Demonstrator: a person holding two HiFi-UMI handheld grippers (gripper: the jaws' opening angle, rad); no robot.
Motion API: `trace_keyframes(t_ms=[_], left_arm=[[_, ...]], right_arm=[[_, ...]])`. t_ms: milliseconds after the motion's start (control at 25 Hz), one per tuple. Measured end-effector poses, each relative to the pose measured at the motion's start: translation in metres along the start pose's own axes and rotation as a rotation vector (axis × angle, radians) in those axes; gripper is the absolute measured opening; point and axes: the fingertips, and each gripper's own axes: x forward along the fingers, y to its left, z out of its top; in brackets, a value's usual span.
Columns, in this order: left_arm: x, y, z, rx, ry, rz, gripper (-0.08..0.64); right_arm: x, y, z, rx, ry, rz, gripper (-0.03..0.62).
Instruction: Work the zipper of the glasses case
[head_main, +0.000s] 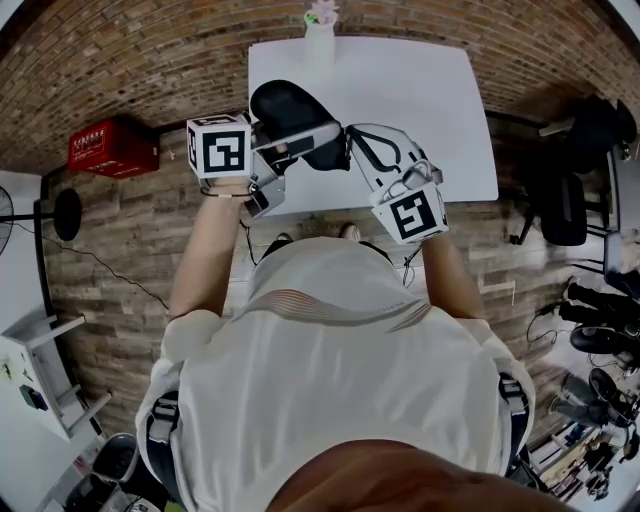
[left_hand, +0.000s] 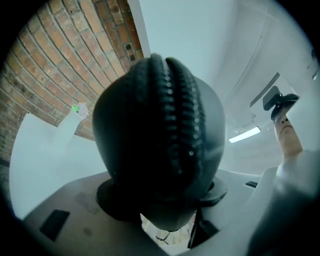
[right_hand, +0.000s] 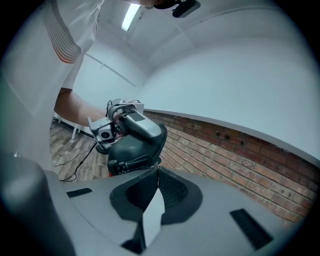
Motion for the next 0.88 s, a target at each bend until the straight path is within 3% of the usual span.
trace_keyframes(t_ms=[160, 600, 880], left_arm=[[0.004, 0.0, -0.009, 0.058, 0.071, 0.02, 0.272], [0.018, 0.007, -0.082, 0.302, 0.523, 0.064, 0.272], [0.018, 0.018, -0.118, 0.361, 0.702, 0.096, 0.272]], right_arm=[[0.0, 0.003, -0.005, -0.047, 0.013, 0.007, 0.054], [0.0, 0.001, -0.003, -0.105, -0.003, 0.025, 0.055], [-0.004, 0.001, -0.006, -0.161, 0.001, 0.024, 0.057]])
